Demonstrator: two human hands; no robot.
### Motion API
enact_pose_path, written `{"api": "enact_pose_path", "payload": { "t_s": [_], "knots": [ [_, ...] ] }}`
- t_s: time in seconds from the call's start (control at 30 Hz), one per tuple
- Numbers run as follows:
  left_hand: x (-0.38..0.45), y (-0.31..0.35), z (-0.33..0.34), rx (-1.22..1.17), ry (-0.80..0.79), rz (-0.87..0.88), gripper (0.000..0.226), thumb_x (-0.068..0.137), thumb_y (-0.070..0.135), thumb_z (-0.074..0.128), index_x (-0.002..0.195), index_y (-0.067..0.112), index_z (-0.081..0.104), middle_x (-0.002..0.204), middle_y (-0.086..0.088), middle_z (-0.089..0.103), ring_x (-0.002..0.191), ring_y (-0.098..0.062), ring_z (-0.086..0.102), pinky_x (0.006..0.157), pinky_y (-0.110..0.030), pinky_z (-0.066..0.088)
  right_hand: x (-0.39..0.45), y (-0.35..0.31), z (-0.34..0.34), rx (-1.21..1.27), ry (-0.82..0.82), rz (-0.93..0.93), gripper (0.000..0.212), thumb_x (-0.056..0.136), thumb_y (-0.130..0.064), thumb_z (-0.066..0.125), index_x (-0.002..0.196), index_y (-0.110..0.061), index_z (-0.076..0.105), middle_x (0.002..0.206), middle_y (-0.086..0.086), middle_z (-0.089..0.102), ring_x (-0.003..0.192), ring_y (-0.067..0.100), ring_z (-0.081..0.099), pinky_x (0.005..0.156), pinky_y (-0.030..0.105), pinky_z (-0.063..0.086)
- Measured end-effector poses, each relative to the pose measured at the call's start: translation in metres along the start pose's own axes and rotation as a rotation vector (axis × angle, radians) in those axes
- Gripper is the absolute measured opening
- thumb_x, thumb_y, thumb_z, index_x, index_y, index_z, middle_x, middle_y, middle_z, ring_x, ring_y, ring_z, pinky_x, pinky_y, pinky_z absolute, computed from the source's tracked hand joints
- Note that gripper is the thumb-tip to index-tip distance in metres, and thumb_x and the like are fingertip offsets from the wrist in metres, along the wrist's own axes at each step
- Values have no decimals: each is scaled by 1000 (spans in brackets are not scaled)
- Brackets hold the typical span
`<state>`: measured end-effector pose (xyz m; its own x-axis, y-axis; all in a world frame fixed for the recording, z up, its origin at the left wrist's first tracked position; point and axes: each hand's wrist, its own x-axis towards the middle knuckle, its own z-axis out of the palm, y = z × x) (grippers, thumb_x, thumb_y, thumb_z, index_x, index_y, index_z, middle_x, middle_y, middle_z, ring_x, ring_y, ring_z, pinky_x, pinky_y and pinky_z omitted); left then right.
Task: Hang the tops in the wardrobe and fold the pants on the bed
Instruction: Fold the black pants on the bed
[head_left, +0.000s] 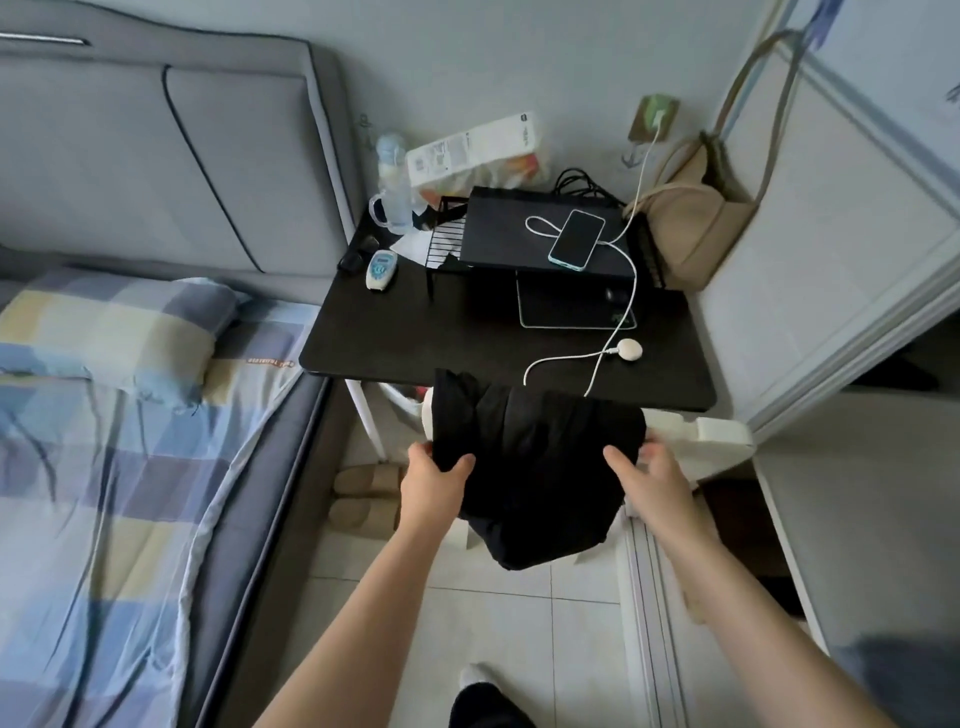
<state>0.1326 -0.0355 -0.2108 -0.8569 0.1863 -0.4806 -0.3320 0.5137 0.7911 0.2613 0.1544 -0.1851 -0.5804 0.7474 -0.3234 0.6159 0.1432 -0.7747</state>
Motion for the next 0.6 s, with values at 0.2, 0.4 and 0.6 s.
{"api": "enact_pose_path", "payload": {
  "t_s": [0.2,0.4,0.6],
  "knots": [
    [4,1,11,-36,-87,85,28,95,24,54,122,22,58,109,5,67,106,-19,62,96,-43,50,2,-10,12,15,-19,-22,24,93,-28,57,75,-15,49,68,-3,52,67,15,53,63,29,41],
    [-18,12,-32,-265,174,221,11,96,19,58,89,14,51,77,-9,61,71,-21,56,65,-37,47,-28,-52,30,-38,111,-298,10,96,-15,51,87,-15,49,76,-9,46,72,9,44,68,18,36],
    [-53,27,-120,-471,432,288,8,96,19,59,89,18,58,83,-7,70,71,-21,66,66,-37,53,-65,-140,67,2,-6,-571,18,93,-14,58,110,-10,59,99,-3,65,96,11,61,86,24,48]
  ]
}}
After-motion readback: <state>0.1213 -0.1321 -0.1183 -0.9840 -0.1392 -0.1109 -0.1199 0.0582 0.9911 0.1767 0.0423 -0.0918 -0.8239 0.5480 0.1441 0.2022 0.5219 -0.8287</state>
